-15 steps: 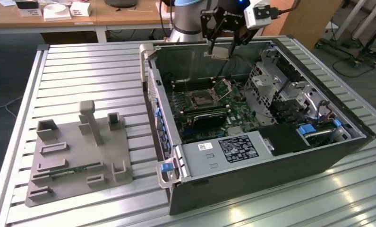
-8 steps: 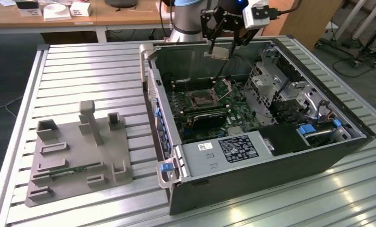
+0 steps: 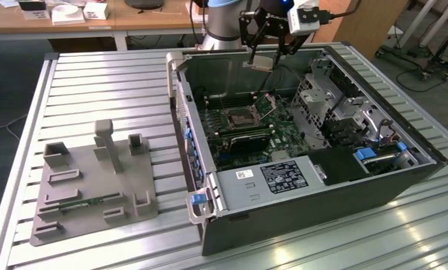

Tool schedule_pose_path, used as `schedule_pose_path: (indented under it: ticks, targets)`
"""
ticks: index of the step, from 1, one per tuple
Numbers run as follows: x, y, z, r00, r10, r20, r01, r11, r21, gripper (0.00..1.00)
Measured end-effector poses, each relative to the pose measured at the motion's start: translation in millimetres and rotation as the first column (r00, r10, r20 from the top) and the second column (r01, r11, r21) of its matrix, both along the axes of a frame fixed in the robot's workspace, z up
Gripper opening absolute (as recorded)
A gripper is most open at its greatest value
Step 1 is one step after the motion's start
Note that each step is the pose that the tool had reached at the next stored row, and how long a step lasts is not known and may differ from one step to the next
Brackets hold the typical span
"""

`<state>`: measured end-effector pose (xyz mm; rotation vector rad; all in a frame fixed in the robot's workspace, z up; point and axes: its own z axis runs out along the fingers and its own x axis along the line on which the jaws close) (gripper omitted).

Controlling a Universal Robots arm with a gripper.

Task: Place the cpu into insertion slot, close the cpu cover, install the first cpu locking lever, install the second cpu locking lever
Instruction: 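Place the cpu into insertion slot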

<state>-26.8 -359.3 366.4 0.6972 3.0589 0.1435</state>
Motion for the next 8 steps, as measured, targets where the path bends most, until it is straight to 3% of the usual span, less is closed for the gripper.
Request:
schedule_pose_path:
  ticks: [8]
  targets:
    - [0.0,0.0,-0.3,0.9990,-0.045,0.0000,0.045,0.9990,0.0001,0.54]
